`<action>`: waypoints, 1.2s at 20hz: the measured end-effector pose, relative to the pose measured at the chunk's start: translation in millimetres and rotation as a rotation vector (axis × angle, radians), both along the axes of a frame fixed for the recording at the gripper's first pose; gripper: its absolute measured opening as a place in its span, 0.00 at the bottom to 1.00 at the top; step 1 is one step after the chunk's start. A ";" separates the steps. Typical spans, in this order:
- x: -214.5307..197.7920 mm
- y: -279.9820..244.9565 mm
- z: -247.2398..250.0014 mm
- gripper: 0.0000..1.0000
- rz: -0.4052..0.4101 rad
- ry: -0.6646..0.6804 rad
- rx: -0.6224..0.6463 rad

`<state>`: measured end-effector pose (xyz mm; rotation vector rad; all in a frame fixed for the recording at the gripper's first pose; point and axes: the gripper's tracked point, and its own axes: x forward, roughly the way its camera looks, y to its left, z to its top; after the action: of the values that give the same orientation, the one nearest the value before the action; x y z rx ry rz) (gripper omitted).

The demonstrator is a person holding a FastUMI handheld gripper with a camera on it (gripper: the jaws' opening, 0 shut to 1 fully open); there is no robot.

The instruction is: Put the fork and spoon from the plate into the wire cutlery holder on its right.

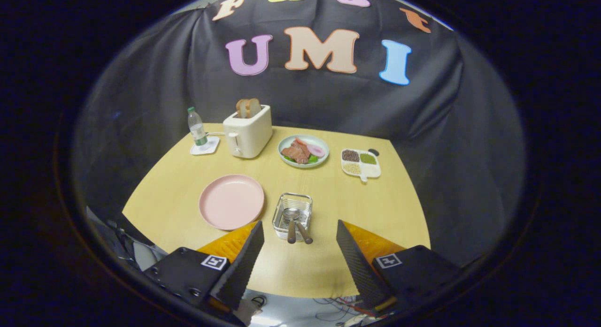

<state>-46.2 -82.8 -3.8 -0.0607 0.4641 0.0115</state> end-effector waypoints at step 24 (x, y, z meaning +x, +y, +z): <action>-90.2 -46.2 88.9 0.99 -0.075 -0.673 0.287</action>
<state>-136.4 -129.0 85.2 0.2310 -0.2113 -0.0156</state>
